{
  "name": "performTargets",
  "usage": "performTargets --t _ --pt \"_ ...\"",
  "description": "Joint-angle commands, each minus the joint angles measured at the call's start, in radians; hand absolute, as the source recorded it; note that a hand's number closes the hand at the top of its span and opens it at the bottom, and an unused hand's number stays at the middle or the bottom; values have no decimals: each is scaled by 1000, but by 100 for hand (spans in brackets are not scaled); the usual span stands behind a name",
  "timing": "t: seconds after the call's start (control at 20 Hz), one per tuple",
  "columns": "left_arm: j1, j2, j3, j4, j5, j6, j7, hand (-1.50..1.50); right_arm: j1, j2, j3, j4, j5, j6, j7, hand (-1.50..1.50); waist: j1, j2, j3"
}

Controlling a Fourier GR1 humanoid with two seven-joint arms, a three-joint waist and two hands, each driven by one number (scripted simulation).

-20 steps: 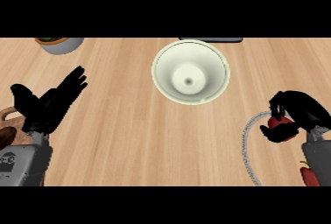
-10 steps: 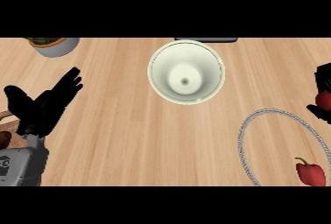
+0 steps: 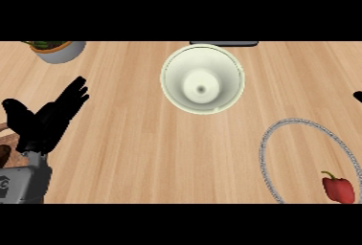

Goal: Pick the tomato from the placemat and place it in the bowl

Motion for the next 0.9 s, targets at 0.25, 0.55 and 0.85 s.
performTargets --t 0.25,0.55,0.85 --pt "-38 5 22 28 6 -20 9 0 -176 216 -43 -109 -185 184 355 150 -6 -2 0" --pt "11 -37 -15 -44 -50 30 21 0 -317 330 27 -23 -138 85 460 150 7 1 0" --pt "-57 -37 8 27 -13 -5 19 0 -421 492 113 112 -41 -100 509 150 12 6 0"
